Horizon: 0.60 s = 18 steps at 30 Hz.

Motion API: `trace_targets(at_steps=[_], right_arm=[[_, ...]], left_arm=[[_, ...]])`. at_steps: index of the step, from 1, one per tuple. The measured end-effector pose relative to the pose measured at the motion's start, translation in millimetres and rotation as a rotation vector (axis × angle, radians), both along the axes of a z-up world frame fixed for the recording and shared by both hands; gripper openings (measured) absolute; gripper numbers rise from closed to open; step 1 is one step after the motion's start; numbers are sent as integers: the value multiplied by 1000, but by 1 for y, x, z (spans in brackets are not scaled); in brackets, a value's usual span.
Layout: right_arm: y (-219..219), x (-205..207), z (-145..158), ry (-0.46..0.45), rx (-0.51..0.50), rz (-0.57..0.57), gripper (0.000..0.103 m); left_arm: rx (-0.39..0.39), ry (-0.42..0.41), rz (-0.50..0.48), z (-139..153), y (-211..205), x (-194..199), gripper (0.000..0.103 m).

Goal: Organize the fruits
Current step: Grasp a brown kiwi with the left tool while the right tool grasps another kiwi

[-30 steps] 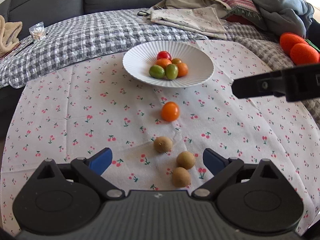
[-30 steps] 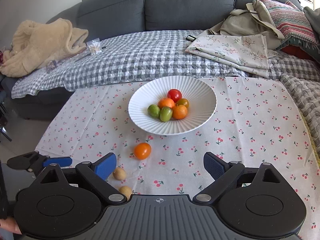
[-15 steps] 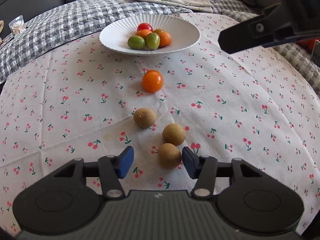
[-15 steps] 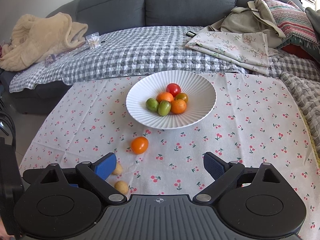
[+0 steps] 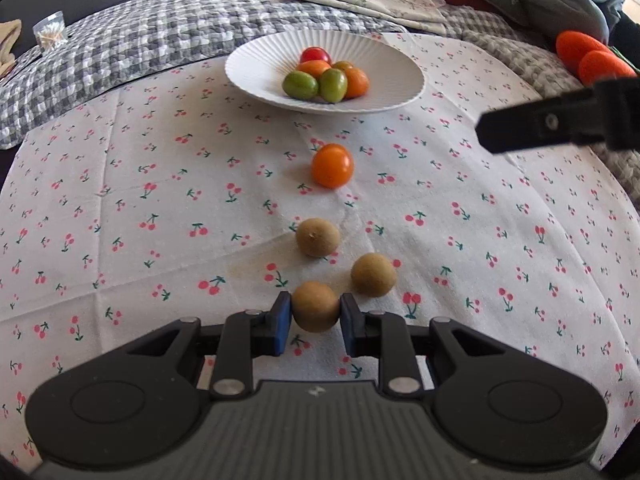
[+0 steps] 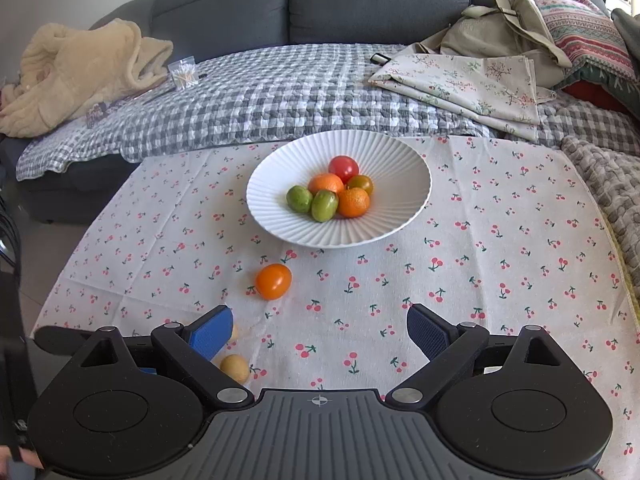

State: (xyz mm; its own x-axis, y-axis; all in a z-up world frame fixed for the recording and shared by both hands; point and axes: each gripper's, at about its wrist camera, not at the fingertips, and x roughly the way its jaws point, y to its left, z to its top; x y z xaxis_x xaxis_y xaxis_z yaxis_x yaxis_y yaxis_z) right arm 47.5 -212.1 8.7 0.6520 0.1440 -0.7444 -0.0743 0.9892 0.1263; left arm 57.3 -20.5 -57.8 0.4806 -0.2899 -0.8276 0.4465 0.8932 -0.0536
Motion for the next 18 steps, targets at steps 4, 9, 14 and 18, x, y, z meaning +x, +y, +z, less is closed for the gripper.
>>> trace_targets(at_steps=[4, 9, 14, 18], right_arm=[[4, 2, -9, 19, 3, 15, 96], [17, 5, -25, 58, 57, 78, 94], [41, 4, -43, 80, 63, 175, 81], [62, 2, -57, 102, 29, 224, 67]], left_arm=[[-10, -6, 83, 5, 13, 10, 24], [-30, -4, 159, 8, 27, 16, 24], [-52, 6, 203, 9, 36, 22, 24], [-59, 10, 225, 10, 40, 24, 24]])
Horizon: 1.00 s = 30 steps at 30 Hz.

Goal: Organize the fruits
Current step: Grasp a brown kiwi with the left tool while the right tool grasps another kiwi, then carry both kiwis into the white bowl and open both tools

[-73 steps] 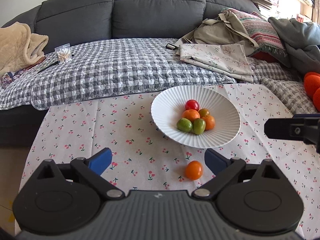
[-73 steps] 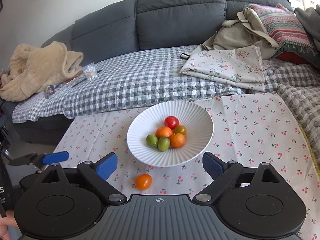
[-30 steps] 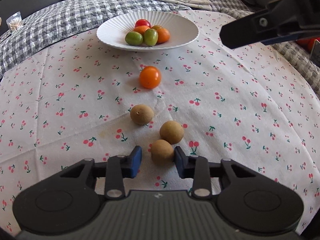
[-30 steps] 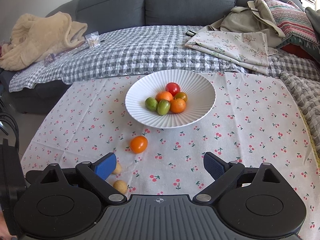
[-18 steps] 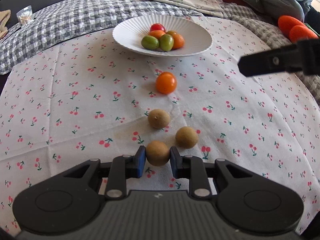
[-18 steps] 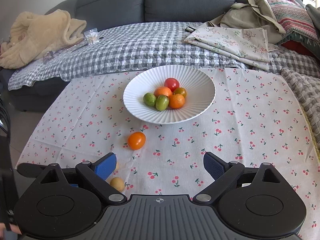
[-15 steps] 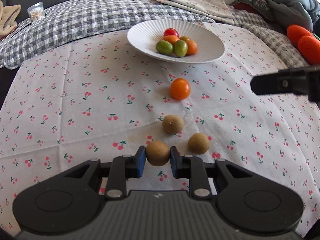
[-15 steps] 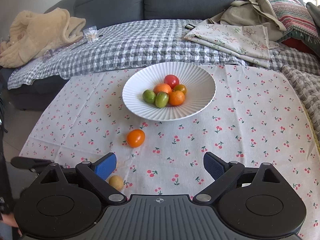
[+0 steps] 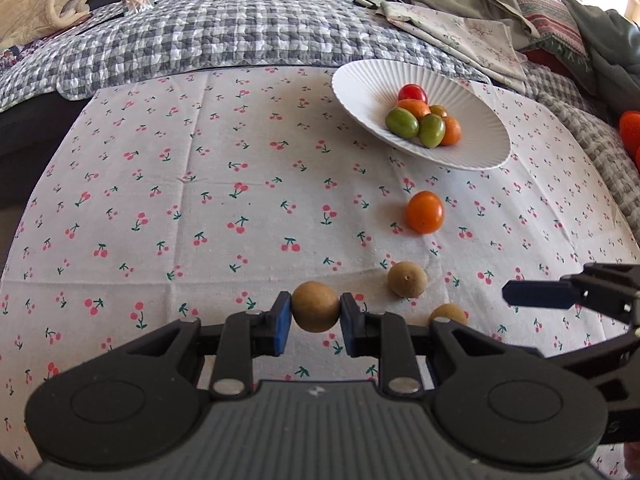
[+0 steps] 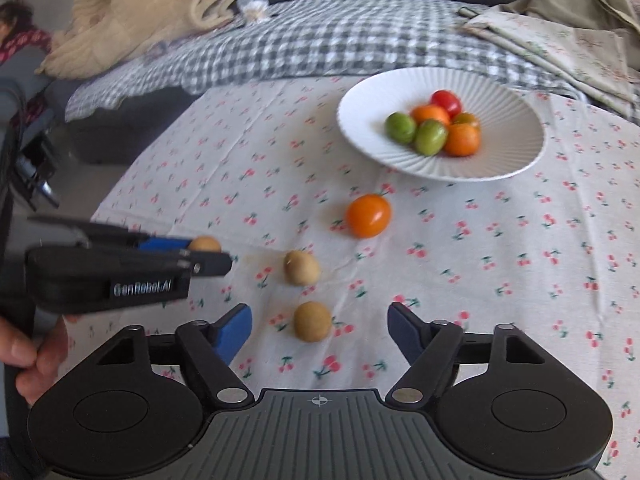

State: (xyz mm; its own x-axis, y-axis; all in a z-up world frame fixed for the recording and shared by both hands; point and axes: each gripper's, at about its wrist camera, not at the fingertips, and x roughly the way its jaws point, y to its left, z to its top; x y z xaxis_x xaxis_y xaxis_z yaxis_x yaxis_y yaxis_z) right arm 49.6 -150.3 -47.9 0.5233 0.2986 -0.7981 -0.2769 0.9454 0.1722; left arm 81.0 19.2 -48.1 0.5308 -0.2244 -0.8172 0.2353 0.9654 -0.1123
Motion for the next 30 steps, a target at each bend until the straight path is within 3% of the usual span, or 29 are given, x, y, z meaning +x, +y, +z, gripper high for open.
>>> trace_targets(at_steps=[6, 8, 30], right_arm=[[10, 5, -14, 10, -9, -4, 42], [12, 7, -18, 17, -22, -7, 22], [-4, 7, 13, -59, 15, -62, 23]], left_arm=[[-2, -2, 4, 1, -1, 0, 24], [1, -6, 6, 1, -1, -1, 24], [-4, -44, 20, 10, -1, 3, 24]])
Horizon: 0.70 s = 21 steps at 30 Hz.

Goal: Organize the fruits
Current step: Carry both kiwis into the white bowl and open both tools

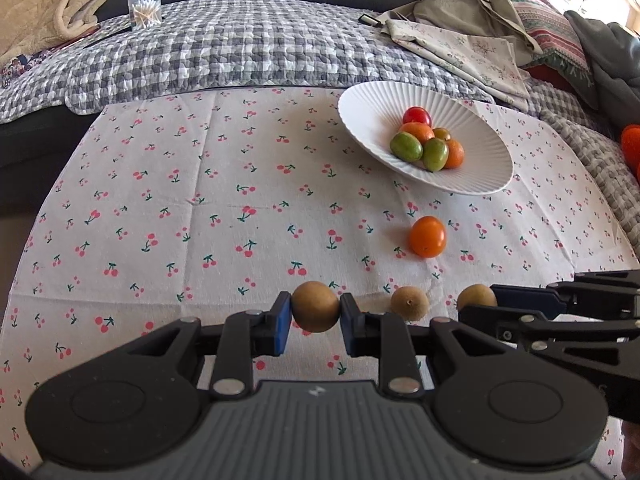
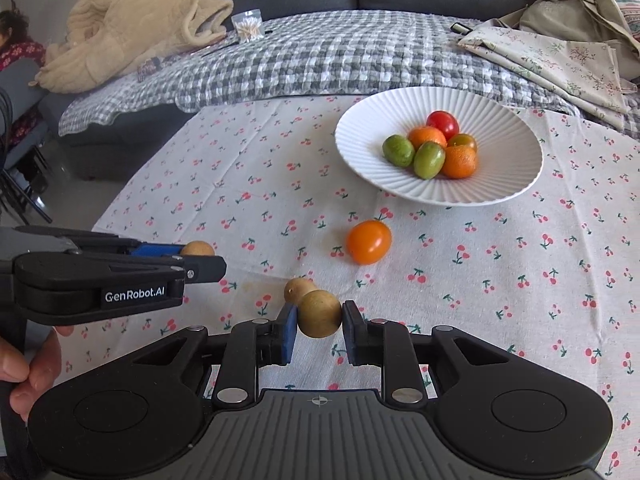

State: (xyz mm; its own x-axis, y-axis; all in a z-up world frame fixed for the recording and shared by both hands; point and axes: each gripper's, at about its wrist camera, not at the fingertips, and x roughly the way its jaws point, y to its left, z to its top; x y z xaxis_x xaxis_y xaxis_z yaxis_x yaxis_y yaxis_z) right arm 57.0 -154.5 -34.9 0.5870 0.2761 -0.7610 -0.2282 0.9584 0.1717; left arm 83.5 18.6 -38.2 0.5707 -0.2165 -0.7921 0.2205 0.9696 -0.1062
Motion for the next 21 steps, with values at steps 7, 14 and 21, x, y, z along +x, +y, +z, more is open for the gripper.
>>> trace_targets(at_steps=[7, 14, 21], right_arm=[[-6, 0, 8, -18, 11, -21, 23], [-15, -1, 22, -49, 33, -38, 23], [-29, 1, 36, -82, 40, -74, 23]], left_arm=[[-1, -14, 5, 3, 1, 1, 24], [-3, -48, 27, 13, 6, 10, 24], [-9, -74, 31, 20, 5, 19, 24]])
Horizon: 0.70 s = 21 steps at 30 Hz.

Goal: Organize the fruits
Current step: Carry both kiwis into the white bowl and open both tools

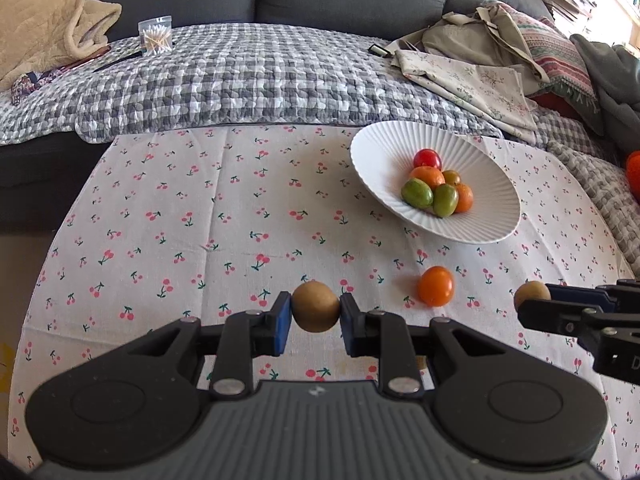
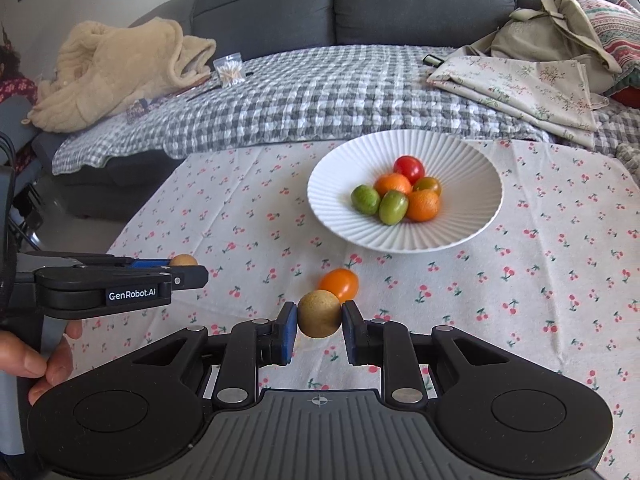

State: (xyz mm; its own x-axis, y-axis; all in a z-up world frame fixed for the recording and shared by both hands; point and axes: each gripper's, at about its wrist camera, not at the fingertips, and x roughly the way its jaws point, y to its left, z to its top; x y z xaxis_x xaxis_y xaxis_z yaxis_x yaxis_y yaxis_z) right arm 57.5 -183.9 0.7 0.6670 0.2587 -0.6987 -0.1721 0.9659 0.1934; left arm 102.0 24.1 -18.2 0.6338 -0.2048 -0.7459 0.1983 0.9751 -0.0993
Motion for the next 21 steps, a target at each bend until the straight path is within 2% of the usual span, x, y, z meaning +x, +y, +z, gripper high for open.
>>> trace_targets(at_steps=[21], right_arm=[[-55, 28, 19, -51, 3, -133, 23]], left_arm=[[-11, -100, -34, 14, -30, 39, 24]])
